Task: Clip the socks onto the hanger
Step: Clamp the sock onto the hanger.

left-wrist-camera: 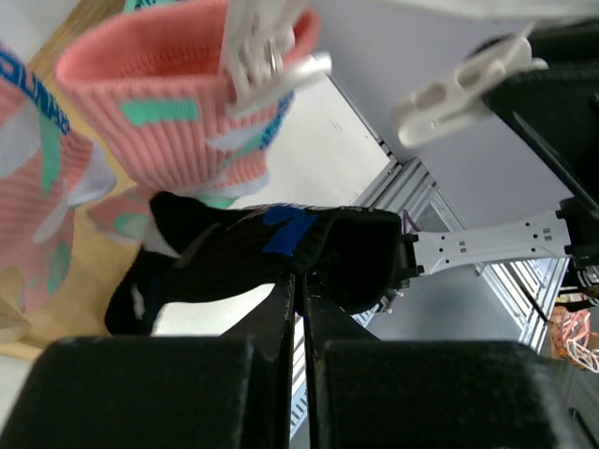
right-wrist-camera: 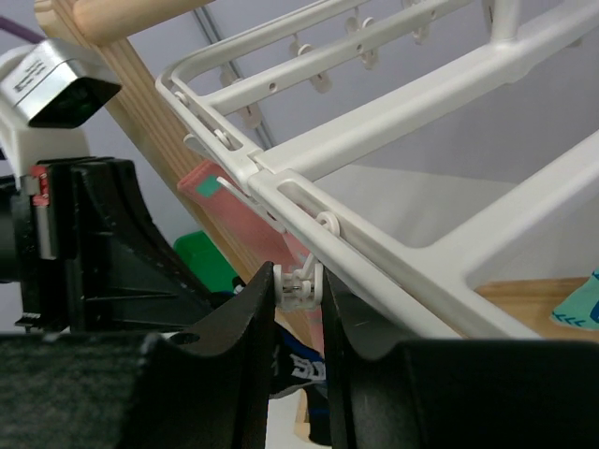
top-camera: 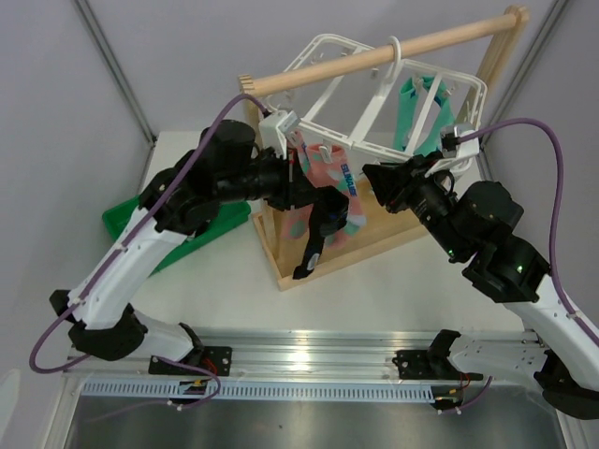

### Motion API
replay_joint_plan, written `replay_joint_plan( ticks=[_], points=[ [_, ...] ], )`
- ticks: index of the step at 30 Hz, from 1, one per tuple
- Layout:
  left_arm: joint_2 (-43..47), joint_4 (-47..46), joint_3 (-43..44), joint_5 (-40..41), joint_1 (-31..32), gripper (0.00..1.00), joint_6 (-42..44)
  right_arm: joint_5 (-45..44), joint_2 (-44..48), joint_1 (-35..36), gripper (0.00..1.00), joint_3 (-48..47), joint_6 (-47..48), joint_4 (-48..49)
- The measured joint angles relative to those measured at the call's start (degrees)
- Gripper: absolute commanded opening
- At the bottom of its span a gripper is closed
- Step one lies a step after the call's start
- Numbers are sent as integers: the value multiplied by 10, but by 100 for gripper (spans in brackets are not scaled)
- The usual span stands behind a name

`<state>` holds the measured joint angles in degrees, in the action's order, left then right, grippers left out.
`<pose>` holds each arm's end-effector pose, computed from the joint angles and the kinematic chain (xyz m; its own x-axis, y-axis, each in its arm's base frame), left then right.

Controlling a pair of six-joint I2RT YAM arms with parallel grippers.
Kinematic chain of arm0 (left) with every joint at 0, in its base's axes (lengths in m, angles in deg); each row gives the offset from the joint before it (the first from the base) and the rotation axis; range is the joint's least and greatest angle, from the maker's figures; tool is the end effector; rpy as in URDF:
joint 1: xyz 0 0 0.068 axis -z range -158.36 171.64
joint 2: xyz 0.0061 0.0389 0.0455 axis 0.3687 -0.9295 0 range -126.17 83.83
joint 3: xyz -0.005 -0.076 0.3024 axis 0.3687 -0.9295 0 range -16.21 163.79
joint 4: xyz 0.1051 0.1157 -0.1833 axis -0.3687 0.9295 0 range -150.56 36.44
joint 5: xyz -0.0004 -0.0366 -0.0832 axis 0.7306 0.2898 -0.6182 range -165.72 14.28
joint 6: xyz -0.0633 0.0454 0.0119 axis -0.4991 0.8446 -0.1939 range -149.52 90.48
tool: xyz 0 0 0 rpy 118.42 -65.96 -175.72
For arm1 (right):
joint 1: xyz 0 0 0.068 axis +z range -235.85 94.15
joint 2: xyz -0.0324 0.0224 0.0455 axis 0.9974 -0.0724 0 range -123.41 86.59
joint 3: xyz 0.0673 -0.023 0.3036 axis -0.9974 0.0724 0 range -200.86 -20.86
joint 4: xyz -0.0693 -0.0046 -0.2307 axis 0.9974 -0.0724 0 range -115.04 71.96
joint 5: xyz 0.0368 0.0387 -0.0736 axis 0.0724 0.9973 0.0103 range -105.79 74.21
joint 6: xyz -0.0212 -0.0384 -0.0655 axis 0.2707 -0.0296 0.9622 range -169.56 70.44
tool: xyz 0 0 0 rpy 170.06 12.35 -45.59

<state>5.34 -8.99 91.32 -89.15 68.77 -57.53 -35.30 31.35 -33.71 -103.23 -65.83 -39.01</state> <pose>0.1615 -0.1970 0.5187 -0.6336 0.0111 -0.7736 0.6357 0.5773 -0.5124 0.1127 0.1082 0.5332 -0.0881 0.3169 -0.9444 -0.5372 0.7833 0.3130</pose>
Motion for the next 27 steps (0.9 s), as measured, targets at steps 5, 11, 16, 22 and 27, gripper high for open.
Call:
replay_joint_plan(
  ticks=[5, 11, 16, 22, 27],
  points=[
    [-47, 8, 61, 3, 1, 1, 1, 10, 0, -1, 0, 0, 13, 3],
    [-68, 16, 116, 3, 7, 1, 8, 23, 1, -2, 0, 0, 30, 4],
    [-75, 19, 123, 7, 11, 1, 12, 33, 1, -3, 0, 0, 42, 5],
    [-92, 33, 125, 17, 13, 1, 17, 37, 1, -3, 0, 0, 46, 7],
    [-106, 43, 130, 24, 14, 1, 21, 40, 1, -4, 0, 0, 50, 7]
  ],
)
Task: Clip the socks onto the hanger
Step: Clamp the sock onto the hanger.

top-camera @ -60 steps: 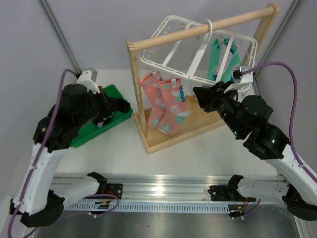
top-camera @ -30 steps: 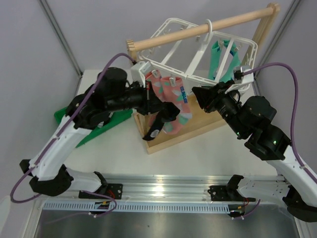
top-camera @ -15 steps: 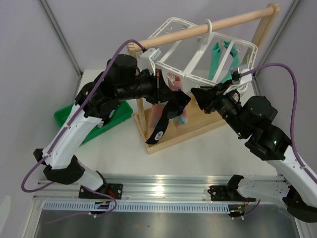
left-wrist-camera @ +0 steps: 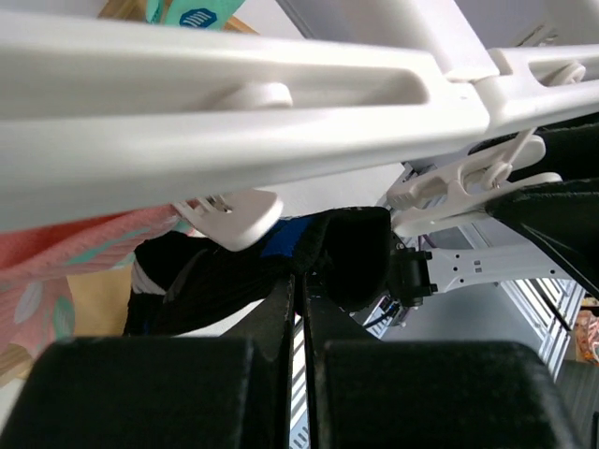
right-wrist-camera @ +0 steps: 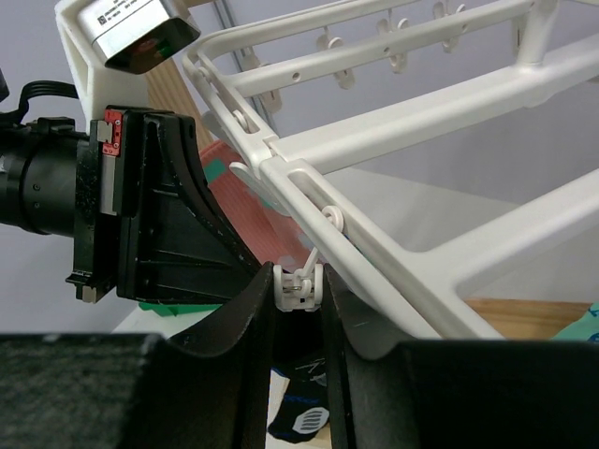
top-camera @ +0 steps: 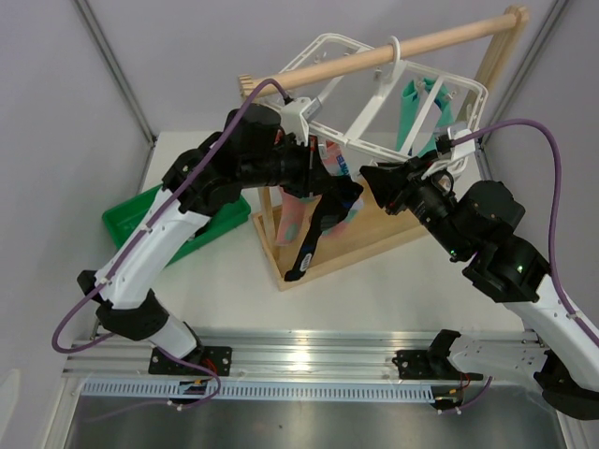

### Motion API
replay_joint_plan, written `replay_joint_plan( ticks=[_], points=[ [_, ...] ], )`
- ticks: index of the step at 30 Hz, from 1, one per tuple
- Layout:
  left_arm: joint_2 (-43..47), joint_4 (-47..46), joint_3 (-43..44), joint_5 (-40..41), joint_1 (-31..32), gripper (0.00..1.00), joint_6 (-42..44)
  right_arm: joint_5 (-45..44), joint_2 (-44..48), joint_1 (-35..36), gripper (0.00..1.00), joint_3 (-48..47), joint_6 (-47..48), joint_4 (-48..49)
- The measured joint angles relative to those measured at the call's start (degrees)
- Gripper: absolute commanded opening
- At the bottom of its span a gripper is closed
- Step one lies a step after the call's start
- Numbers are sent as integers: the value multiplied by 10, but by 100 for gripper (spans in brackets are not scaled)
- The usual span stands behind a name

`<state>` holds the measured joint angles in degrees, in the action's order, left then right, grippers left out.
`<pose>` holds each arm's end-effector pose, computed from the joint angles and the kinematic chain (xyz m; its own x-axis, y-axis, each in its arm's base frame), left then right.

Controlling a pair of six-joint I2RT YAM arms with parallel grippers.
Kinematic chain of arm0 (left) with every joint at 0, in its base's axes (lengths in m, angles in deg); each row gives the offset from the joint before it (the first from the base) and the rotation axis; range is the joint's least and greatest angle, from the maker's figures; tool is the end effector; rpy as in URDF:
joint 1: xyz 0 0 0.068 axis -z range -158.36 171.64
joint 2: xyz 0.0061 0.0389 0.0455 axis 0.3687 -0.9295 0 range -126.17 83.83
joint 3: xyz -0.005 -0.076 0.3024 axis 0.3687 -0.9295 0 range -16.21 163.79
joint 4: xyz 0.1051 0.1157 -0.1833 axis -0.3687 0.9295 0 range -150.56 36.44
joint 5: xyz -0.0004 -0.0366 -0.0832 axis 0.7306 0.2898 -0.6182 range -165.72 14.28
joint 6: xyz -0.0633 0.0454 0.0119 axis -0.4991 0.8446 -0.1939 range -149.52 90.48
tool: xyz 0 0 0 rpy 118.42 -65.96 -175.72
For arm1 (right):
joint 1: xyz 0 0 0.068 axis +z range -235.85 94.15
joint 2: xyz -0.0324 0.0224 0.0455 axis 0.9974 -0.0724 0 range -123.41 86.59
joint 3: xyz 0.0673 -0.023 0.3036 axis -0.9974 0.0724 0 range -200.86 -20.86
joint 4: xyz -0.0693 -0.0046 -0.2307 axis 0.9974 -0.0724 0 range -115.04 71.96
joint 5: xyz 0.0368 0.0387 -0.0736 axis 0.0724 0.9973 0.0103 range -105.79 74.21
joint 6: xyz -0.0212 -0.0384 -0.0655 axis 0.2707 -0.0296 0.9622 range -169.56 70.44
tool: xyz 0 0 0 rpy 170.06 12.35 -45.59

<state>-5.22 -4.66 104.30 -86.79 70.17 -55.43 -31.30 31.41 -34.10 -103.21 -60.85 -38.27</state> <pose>0.1900 -0.2346 0.5271 -0.6185 0.0522 -0.7841 0.6458 0.6022 -0.4693 0.1105 0.1109 0.5352 -0.0425 0.2507 -0.9671 -0.5955 0.7709 0.2260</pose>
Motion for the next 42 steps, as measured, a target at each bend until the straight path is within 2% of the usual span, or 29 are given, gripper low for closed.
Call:
replay_joint_plan(
  ticks=[42],
  points=[
    [-7, 18, 53, -1, 11, 1, 11, 15, -4, -2, 0, 0, 24, 0]
  ],
)
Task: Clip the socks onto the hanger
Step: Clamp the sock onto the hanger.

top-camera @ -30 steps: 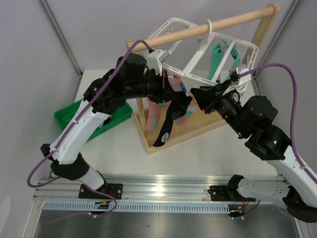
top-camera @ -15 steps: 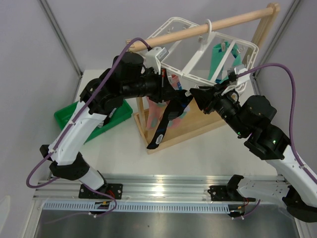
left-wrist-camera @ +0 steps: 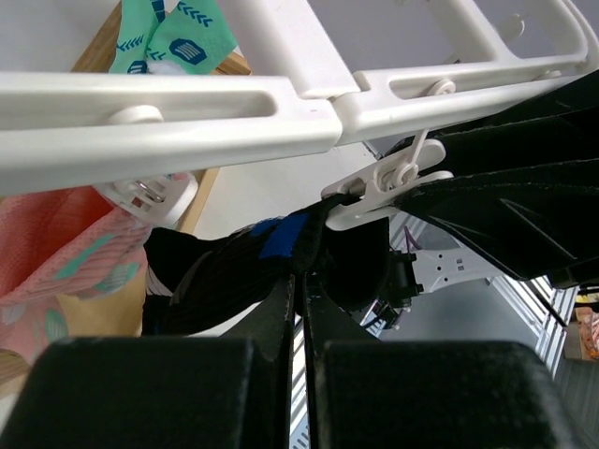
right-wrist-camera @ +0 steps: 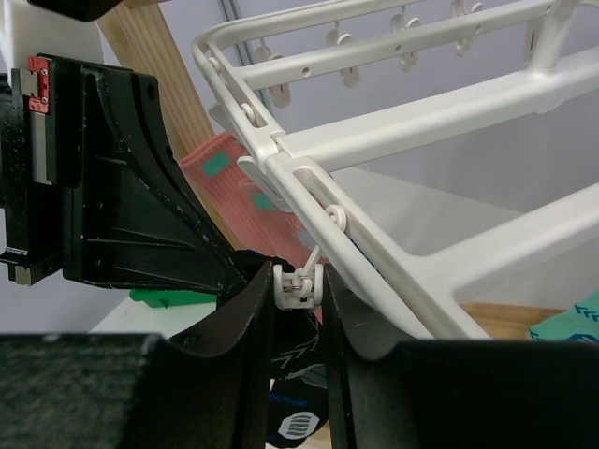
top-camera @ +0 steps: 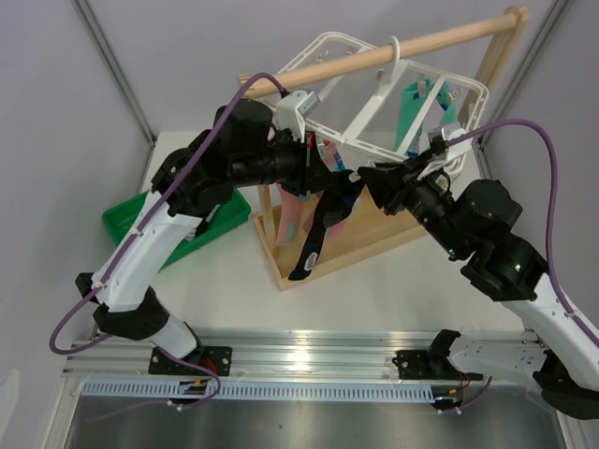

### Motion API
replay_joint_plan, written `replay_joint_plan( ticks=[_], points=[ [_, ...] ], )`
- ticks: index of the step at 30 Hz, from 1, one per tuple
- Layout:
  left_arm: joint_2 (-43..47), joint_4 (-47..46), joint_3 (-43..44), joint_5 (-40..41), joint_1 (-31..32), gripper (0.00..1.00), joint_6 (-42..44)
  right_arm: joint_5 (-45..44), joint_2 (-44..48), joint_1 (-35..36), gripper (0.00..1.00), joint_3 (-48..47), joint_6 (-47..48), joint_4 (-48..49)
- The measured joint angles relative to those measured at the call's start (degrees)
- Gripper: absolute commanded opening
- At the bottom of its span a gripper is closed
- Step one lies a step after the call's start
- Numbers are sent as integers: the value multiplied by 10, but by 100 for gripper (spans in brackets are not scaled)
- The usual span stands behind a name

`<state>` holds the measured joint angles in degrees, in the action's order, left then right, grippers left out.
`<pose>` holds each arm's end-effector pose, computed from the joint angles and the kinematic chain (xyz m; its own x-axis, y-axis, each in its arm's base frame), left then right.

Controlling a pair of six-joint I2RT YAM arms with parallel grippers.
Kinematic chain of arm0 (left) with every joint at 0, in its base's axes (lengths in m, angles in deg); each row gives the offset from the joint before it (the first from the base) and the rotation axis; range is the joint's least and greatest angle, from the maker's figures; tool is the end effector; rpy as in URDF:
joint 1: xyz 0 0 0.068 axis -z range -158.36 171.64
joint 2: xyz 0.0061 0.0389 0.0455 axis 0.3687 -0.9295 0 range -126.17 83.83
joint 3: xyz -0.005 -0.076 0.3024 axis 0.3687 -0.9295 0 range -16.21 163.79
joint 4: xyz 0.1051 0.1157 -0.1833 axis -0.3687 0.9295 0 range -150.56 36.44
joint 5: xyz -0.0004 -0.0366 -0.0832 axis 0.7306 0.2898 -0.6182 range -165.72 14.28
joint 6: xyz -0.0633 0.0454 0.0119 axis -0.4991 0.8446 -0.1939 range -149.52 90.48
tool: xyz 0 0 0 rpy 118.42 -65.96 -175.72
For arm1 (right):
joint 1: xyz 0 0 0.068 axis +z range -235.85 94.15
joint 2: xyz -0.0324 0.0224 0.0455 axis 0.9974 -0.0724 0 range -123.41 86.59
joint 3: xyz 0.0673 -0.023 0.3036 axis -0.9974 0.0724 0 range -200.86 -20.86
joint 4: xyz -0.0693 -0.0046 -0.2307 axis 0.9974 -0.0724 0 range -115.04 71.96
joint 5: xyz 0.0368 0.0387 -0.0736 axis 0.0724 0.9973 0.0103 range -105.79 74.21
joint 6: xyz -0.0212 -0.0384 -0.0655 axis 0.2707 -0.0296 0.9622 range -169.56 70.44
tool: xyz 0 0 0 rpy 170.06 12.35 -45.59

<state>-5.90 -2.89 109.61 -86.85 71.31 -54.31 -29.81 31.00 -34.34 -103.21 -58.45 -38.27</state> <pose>0.1803 -0.2325 0.5459 -0.5786 0.0458 -0.8144 0.6847 0.5698 -0.4544 0.1117 0.1142 0.5343 -0.0242 0.2105 -0.9773 -0.6132 0.7690 0.1808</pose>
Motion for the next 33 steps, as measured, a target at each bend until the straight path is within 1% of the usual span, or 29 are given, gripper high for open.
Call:
replay_joint_plan(
  ticks=[10, 13, 14, 16, 17, 19, 20, 24, 26, 33],
  points=[
    [0, -2, 15, 0, 1, 1, 0, 6, -9, 0, 0, -1, 8, 0],
    [0, -2, 15, 0, 1, 1, 0, 7, -12, 0, 23, -1, 10, 0],
    [0, -2, 15, 0, 1, 1, 0, 8, -12, 0, 41, -1, 10, 0],
    [0, -2, 15, 0, 1, 1, 0, 20, -12, 0, 55, -1, 9, -3],
    [-1, -1, 15, 0, 1, 1, 0, 26, -11, 0, 65, -1, 7, -6],
    [-1, -1, 15, 0, 1, 1, 0, 41, -11, 4, 73, -1, 7, -8],
    [-2, -1, 15, 1, 1, 1, 1, 45, -9, 4, 79, -1, 6, -11],
    [-3, -2, 14, 7, 1, 1, 5, 56, -1, 4, 89, -1, 0, -22],
    [-3, -3, 14, 15, 2, 1, 5, 58, 6, 4, 91, -3, -2, -28],
    [-3, -18, 2, 56, 4, 1, 10, 39, 50, 4, 92, -9, -13, -62]
  ],
)
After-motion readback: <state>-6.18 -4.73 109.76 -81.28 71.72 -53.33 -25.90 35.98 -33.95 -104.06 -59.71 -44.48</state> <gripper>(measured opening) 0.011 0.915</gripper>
